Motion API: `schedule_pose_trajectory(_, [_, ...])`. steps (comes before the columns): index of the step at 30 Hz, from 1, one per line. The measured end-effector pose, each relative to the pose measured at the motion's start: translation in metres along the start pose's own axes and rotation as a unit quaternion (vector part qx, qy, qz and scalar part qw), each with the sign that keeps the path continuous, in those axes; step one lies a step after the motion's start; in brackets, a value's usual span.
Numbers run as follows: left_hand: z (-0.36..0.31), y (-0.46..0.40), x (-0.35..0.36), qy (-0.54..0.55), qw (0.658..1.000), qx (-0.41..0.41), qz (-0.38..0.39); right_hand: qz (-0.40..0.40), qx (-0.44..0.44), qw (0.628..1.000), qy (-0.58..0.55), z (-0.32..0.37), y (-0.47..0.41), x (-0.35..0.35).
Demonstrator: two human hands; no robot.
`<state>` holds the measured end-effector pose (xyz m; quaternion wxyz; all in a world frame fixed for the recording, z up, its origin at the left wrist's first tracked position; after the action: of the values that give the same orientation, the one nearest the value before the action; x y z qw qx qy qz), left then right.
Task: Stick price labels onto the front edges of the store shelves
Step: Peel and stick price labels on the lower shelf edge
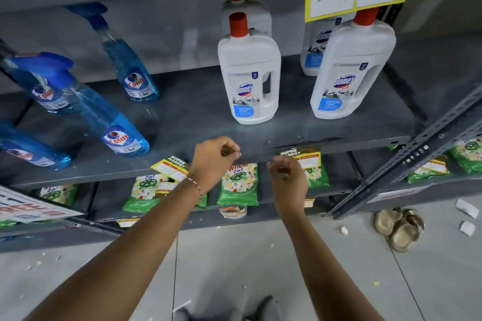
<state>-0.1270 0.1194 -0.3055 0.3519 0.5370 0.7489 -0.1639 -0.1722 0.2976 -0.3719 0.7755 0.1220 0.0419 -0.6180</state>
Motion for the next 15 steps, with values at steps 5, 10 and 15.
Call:
schedule_pose_trajectory(5, [0.04,0.007,-0.067,-0.124,0.992,0.01,-0.014,0.119,-0.024,0.992,0.046,0.009,0.015,0.071])
schedule_pose_trajectory(10, [0.084,0.011,-0.092,-0.152,0.985,-0.058,0.059,0.174,-0.054,0.979,0.095,0.024,0.027,0.132])
schedule_pose_trajectory(15, [0.096,0.02,-0.094,-0.105,0.994,-0.016,0.039,0.139,-0.108,0.97,0.169,0.031,0.033,0.177])
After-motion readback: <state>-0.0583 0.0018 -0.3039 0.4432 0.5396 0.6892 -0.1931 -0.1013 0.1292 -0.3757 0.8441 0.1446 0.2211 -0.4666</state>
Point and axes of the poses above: each hand's wrist, its own y-axis away from the middle knuckle, its own x-axis out of the palm, z = x × y, the point moved 4 cm from there along -y, towards the middle knuckle, and after that the axes turned 10 degrees about z, right-handed, at the moved point
